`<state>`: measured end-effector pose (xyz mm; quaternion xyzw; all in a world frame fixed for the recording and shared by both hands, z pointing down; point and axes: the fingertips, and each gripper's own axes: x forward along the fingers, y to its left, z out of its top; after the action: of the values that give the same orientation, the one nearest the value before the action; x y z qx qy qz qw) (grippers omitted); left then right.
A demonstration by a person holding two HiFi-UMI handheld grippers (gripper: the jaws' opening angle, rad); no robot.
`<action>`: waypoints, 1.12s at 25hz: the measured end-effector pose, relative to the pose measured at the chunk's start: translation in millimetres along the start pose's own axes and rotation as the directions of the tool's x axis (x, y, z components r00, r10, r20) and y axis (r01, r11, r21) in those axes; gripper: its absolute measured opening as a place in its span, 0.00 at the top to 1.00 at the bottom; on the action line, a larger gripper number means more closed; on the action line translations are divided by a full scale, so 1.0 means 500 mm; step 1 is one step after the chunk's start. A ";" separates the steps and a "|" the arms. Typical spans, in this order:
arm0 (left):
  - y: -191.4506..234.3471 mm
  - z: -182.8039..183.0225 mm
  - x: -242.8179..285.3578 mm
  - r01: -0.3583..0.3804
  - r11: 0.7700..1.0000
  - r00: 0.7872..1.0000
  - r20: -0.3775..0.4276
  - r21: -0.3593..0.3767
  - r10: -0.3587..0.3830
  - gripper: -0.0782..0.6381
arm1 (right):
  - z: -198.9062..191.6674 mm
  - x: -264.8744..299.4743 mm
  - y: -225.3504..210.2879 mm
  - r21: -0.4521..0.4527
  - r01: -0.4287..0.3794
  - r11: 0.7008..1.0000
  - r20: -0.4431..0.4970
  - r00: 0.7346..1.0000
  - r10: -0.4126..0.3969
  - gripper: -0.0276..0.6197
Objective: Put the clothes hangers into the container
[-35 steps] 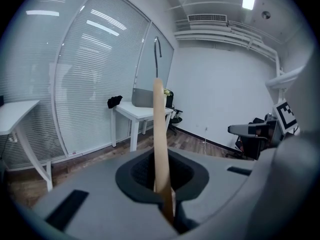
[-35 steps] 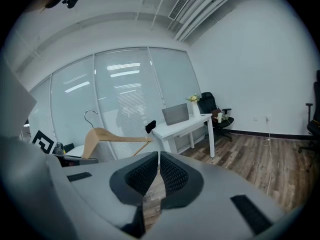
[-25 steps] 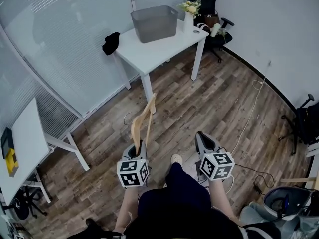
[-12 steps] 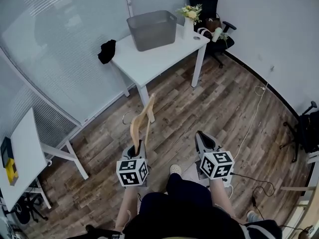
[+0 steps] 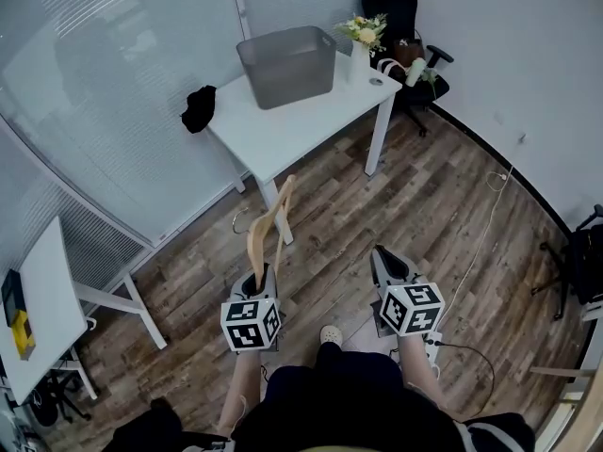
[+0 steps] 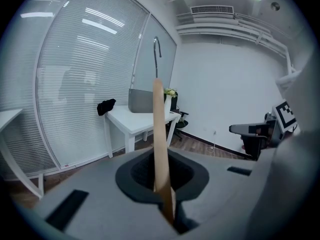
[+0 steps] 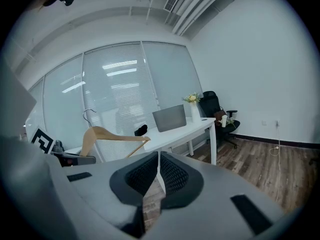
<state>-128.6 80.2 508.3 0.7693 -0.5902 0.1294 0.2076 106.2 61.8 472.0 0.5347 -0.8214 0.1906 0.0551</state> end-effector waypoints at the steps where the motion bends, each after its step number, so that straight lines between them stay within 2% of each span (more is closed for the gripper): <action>1: 0.001 0.006 0.008 -0.003 1.000 1.000 0.000 0.001 0.003 0.87 | 0.005 0.009 -0.005 0.000 -0.002 1.000 0.001 1.000 0.002 0.90; 16: 0.018 0.047 0.097 -0.049 0.999 0.998 0.026 -0.016 0.050 0.87 | 0.037 0.107 -0.061 -0.013 -0.043 0.999 0.001 0.999 0.043 0.90; 28: 0.000 0.005 0.071 -0.061 0.998 0.998 -0.004 -0.030 0.061 0.87 | -0.009 0.079 -0.054 0.009 -0.062 0.998 -0.033 0.997 0.063 0.90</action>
<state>-119.1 48.6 521.6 0.7476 -0.6150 0.1280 0.2157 113.2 20.0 494.4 0.5058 -0.8359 0.2044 0.0606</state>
